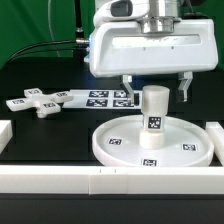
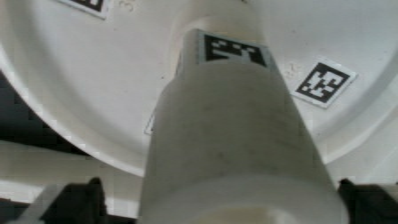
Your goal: Assemble round table
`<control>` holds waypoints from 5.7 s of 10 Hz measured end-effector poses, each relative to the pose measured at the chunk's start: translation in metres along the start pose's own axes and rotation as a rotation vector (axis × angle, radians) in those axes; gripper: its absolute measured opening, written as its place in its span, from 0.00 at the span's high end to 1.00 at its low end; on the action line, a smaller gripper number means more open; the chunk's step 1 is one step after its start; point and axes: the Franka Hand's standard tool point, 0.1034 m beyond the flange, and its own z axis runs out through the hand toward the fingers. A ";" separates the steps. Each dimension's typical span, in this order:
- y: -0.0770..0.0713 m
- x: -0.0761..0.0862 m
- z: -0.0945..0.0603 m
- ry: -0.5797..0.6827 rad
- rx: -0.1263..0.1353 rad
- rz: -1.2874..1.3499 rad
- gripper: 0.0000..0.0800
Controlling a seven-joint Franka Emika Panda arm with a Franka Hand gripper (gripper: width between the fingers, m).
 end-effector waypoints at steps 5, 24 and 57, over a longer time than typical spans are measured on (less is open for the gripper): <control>0.012 0.006 -0.016 0.018 -0.016 -0.019 0.19; 0.002 -0.011 -0.002 -0.386 0.150 -0.128 0.19; -0.008 -0.006 0.002 -0.378 0.004 1.444 0.19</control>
Offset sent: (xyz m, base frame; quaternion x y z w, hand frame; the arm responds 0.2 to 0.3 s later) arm 0.0000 0.0000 0.0000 0.0000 0.0000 0.0000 1.0000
